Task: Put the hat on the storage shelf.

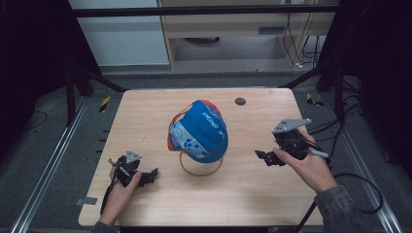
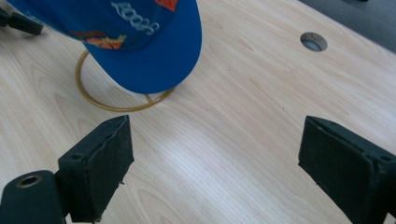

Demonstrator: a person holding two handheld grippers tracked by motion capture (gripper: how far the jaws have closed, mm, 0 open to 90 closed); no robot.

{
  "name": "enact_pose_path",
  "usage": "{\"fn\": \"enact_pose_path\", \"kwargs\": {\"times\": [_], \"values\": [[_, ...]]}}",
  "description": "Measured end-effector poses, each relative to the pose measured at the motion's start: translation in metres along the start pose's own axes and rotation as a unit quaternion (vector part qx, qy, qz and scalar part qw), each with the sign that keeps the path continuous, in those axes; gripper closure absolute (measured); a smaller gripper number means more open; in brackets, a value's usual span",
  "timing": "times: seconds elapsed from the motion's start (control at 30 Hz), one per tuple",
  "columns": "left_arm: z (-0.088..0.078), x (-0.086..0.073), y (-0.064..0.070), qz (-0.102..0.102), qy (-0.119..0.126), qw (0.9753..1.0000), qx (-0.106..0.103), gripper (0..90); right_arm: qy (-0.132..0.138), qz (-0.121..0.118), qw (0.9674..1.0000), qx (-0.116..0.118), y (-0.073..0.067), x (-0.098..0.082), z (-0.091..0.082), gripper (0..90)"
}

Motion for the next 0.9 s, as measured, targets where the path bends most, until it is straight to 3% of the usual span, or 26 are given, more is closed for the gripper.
{"fn": "enact_pose_path", "kwargs": {"times": [0.2,0.53,0.9], "values": [[0.000,0.000,0.000,0.000,0.000,1.0000,0.000,0.0,0.004,0.007,0.9999,-0.008,0.006,-0.019,0.011,10.3],[0.000,0.000,0.000,0.000,0.000,1.0000,0.000,0.0,-0.003,0.042,0.9990,-0.013,0.014,-0.058,0.038,11.0],[0.000,0.000,0.000,0.000,0.000,1.0000,0.000,0.0,-0.010,0.070,0.9972,-0.024,0.021,-0.086,0.060,11.8]]}}
Point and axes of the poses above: each handheld gripper's, and its own axes: z roughly forward along the jaws, x roughly out of its top, y roughly to its right, the point moved 9 cm from there along z, roughly forward along the jaws, and after that the axes turned 10 degrees about x, right-handed, at the moved point
